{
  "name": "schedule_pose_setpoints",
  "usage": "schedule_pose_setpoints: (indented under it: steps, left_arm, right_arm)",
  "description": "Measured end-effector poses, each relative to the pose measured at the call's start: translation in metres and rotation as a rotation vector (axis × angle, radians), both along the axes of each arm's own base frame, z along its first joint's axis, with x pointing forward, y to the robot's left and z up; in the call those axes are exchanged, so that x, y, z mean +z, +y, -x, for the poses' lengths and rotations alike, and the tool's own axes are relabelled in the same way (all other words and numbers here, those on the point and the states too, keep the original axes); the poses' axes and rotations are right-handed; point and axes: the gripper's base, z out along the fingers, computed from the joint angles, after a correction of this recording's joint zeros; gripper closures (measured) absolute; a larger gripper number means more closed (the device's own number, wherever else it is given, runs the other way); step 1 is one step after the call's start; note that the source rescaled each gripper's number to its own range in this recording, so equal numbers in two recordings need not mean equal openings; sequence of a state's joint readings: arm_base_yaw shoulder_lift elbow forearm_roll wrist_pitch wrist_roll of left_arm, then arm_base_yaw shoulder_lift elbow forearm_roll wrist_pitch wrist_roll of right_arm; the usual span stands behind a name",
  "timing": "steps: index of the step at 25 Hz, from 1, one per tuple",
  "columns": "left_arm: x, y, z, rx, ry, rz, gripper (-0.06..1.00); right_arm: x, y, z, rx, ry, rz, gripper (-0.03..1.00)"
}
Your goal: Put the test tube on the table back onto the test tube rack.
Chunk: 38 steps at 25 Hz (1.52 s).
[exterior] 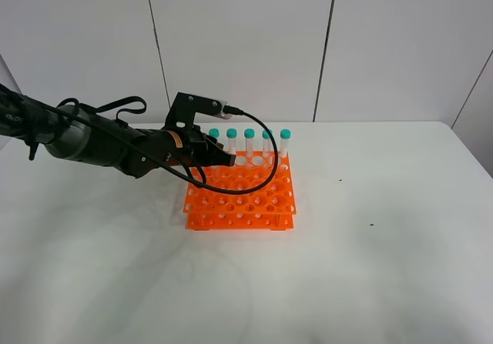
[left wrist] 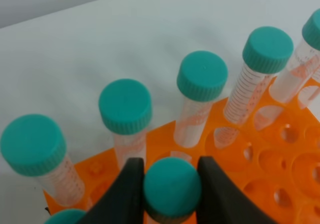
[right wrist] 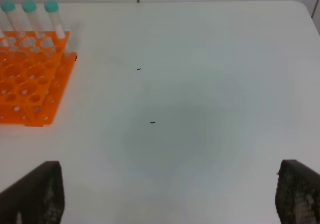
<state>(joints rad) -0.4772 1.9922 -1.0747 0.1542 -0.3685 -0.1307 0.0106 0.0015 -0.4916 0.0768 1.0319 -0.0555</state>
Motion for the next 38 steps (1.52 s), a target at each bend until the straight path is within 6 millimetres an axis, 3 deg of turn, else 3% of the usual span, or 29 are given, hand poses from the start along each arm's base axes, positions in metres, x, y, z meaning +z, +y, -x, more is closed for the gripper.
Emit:
schedule_pose_setpoints:
  steps: [3,8,13,17,23,25,29,31,35,38]
  left_arm:
    - [0.000,0.000,0.000,0.000,0.000,0.000,0.93]
    - [0.002,0.000,0.000,-0.002,-0.005,0.002,0.69]
    - [0.011,0.000,0.002,-0.001,-0.017,0.007,0.64]
    - [0.025,0.002,0.004,0.000,-0.034,0.013,0.63]
    - [0.071,0.009,0.016,0.004,-0.070,0.016,0.61]
    - [0.086,0.014,0.024,0.010,-0.051,-0.003,0.52]
    - [0.112,0.025,0.040,0.026,-0.007,-0.037,0.14]
    - [0.116,0.030,0.049,0.040,0.058,-0.067,0.01]
    - [0.119,0.038,0.056,0.078,0.256,-0.124,-0.05]
    - [0.126,0.046,0.048,0.075,0.387,-0.171,-0.06]
  right_arm:
    - [0.000,0.000,0.000,0.000,0.000,-0.001,0.05]
    - [0.000,0.000,0.000,0.000,0.000,-0.001,0.05]
    - [0.000,0.000,0.000,0.000,0.000,-0.001,0.05]
    - [0.000,0.000,0.000,0.000,0.000,-0.001,0.05]
    - [0.000,0.000,0.000,0.000,0.000,-0.001,0.05]
    - [0.000,0.000,0.000,0.000,0.000,-0.001,0.05]
    - [0.000,0.000,0.000,0.000,0.000,-0.001,0.05]
    - [0.000,0.000,0.000,0.001,0.000,-0.001,0.05]
    - [0.000,0.000,0.000,0.001,0.000,-0.001,0.05]
    - [0.000,0.000,0.000,0.001,0.000,-0.001,0.05]
